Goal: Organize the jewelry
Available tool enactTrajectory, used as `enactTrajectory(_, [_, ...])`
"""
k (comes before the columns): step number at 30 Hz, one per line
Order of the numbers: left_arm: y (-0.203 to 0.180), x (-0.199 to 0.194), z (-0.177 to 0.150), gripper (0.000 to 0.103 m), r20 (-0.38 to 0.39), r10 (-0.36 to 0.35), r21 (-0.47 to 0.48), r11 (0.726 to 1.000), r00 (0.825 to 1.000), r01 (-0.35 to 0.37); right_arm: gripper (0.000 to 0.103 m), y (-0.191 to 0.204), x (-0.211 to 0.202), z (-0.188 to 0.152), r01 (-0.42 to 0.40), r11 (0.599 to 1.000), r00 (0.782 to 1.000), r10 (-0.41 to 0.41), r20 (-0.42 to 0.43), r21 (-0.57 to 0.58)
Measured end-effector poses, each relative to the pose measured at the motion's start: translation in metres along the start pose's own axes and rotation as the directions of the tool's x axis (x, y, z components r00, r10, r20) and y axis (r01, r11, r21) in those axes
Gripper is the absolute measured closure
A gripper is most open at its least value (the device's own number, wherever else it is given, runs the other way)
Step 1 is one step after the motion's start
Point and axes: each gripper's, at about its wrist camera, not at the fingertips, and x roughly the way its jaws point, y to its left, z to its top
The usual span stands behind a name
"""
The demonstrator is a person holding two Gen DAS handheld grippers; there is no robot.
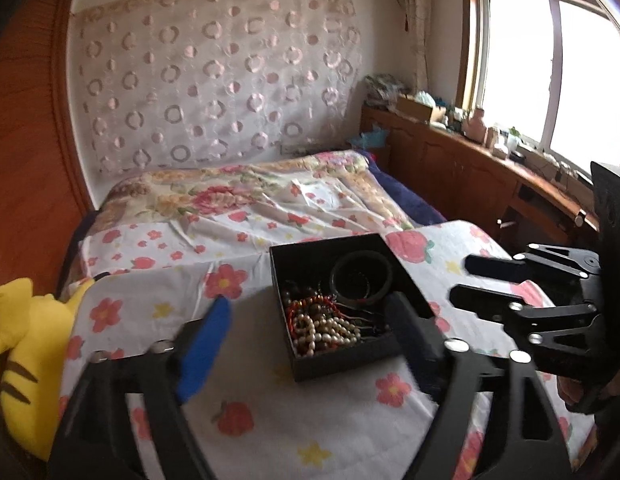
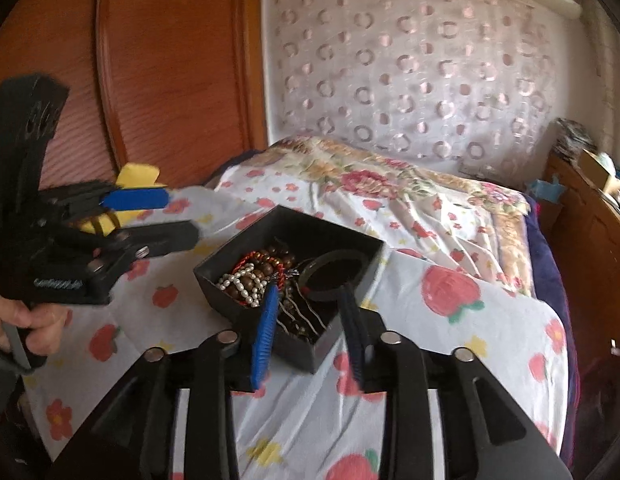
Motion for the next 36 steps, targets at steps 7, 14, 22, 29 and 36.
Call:
enactTrajectory(7, [-0.016, -0.063, -0.026, 0.007, 0.06, 0.063, -0.029, 0.998, 0.996, -0.062, 0.018, 0.013, -0.078, -0.032, 0.069, 0.992, 0.99, -0.081, 0.113, 0.106])
enactTrajectory(14, [-0.03, -0.115, -0.059, 0.007, 0.084, 0.146, -0.041, 0.989, 0.986, -0.143, 0.002, 0.028, -0.136, -0.059, 0.12, 0.972, 0.972, -0.156, 0.176, 0.203])
enactTrajectory(22, [-0.037, -0.148, -0.084, 0.007, 0.108, 0.147, -0.069, 0.988, 0.983, -0.14, 0.002, 0.041, -0.15, -0.084, 0.178, 0.956, 0.964, -0.216, 0.153, 0.233])
enactTrajectory(29, [-0.039, -0.154, -0.088, 0.007, 0.117, 0.152, -0.071, 0.987, 0.981, -0.144, 0.002, 0.049, -0.15, -0.091, 0.2, 0.953, 0.957, -0.24, 0.163, 0.229])
enactTrajectory(36, [-0.044, -0.162, -0.092, 0.007, 0.134, 0.145, -0.073, 0.988, 0.98, -0.137, 0.002, 0.05, -0.15, -0.093, 0.212, 0.951, 0.955, -0.251, 0.16, 0.227])
